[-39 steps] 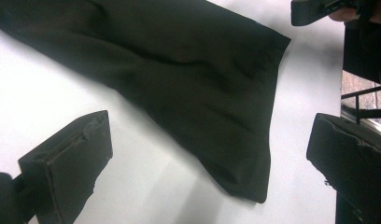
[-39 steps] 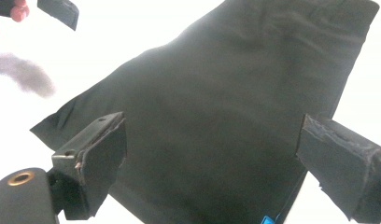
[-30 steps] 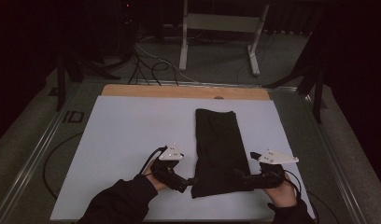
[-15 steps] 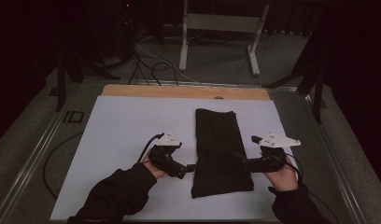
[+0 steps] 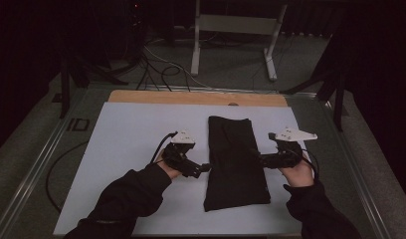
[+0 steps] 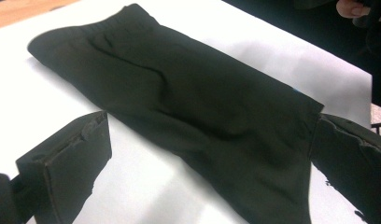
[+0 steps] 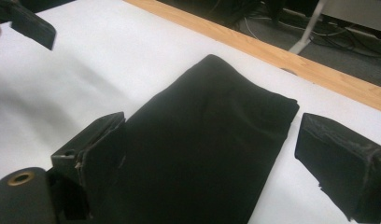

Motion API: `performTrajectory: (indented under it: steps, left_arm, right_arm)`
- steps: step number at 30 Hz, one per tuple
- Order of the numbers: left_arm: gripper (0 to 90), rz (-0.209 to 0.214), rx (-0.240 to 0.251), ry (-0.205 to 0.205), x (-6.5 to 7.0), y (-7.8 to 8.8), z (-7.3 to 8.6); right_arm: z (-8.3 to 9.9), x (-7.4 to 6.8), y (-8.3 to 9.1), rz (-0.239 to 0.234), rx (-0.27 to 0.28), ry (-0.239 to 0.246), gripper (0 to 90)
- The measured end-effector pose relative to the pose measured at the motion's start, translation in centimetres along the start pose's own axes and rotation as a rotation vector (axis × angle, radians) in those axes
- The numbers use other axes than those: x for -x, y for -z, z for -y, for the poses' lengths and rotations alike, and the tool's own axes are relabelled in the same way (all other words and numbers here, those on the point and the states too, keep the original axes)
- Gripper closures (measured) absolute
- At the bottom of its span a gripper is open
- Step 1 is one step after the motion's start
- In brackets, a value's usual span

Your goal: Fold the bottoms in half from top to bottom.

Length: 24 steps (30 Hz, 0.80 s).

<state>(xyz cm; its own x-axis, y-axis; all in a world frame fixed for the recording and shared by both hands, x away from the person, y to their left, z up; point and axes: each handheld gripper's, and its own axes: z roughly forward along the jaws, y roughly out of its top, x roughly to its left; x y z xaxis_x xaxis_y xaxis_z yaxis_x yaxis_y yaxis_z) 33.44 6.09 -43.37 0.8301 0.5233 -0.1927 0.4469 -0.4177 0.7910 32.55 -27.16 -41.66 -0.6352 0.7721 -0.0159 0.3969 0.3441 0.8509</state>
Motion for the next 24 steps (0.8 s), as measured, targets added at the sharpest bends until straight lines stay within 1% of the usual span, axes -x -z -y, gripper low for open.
performTrajectory:
  steps: [2, 4, 5, 6, 9, 12, 13, 14, 18, 20, 24]
  left_arm:
    - [0.2, -0.002, 0.001, 0.007, -0.3, -0.1, -0.2]
    - [0.2, -0.014, 0.001, 0.005, -0.5, -0.2, -0.4]
    - [0.2, -0.015, 0.003, 0.012, -0.6, -0.3, -0.5]
    - [0.3, -0.015, 0.003, 0.012, -0.6, -0.3, -0.5]
    - [0.3, -0.03, 0.001, 0.019, -1.4, -0.8, -1.0]
    - [0.3, -0.029, -0.003, 0.036, -2.0, -1.3, -1.2]
    - [0.3, -0.029, -0.005, 0.042, -2.2, -1.4, -1.3]
    - [0.3, -0.03, -0.003, 0.048, -2.3, -1.6, -1.3]
    - [0.3, -0.03, -0.006, 0.06, -2.8, -2.4, -1.4]
    - [0.3, -0.031, -0.007, 0.065, -3.0, -2.9, -1.5]
    - [0.3, -0.036, -0.008, 0.072, -3.2, -3.5, -1.7]
  right_arm:
    - [-0.2, 0.2, -0.4, 0.003, 0.002, -0.005, 9.1]
    - [-0.3, 0.5, -0.9, 0.002, 0.001, -0.005, 9.1]
    - [-0.4, 0.5, -1.1, 0.004, 0.003, -0.011, 9.1]
    - [-0.4, 0.5, -1.1, 0.004, 0.003, -0.011, 9.1]
    - [-0.6, 1.0, -2.2, 0.011, -0.006, -0.012, 9.1]
    - [-0.7, 1.5, -2.9, 0.017, -0.008, -0.019, 9.1]
    - [-0.7, 1.7, -3.1, 0.018, -0.011, -0.015, 9.1]
    - [-0.7, 1.9, -3.3, 0.019, -0.007, -0.026, 9.1]
    - [-0.6, 2.7, -4.1, 0.017, -0.011, -0.043, 9.1]
    - [-0.6, 3.0, -4.5, 0.023, -0.018, -0.045, 9.1]
    - [-0.6, 3.4, -5.0, 0.022, -0.012, -0.048, 9.1]
